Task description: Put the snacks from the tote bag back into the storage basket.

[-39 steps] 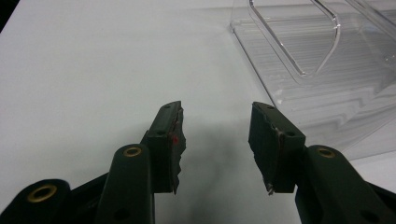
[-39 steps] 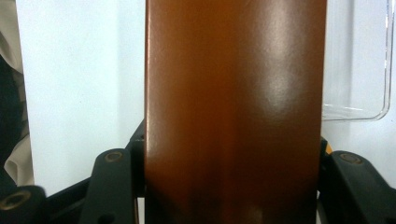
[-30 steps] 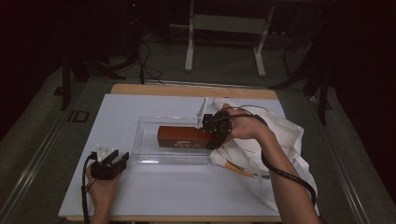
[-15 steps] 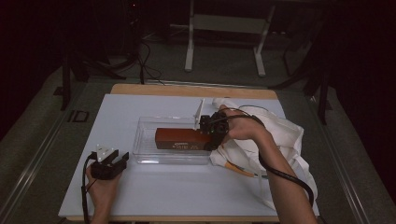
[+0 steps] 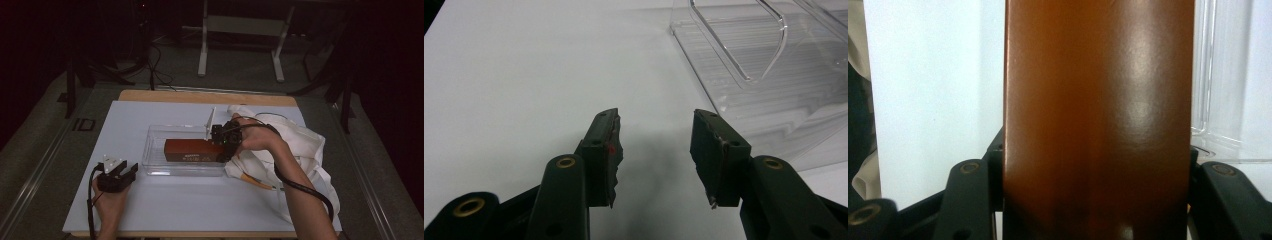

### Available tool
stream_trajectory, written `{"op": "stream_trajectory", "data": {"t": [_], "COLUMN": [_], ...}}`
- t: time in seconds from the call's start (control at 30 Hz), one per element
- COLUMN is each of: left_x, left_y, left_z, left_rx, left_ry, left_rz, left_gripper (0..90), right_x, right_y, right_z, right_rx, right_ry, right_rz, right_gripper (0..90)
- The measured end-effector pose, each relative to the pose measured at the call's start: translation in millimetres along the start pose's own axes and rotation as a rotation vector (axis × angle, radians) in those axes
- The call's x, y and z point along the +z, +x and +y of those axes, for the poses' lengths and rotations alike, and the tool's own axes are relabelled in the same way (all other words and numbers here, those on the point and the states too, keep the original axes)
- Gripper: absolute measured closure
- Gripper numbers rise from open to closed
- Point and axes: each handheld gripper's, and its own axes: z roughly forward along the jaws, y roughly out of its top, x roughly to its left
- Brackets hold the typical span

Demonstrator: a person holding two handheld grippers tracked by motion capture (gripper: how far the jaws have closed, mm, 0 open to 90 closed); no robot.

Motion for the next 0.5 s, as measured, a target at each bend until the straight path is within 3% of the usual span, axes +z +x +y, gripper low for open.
{"op": "stream_trajectory", "data": {"t": [0.5], "left_x": [-0.1], "left_y": [0.0], "left_z": [-0.1], "left_rx": [0.0], "left_ry": [0.0], "left_rz": [-0.001], "left_gripper": [55.1], "right_x": [5.5], "right_y": [0.5], "right_z": [8.1], "right_rx": [-0.009], "right_ry": [0.014], "right_rz": [0.013], "right_gripper": [43.0]}}
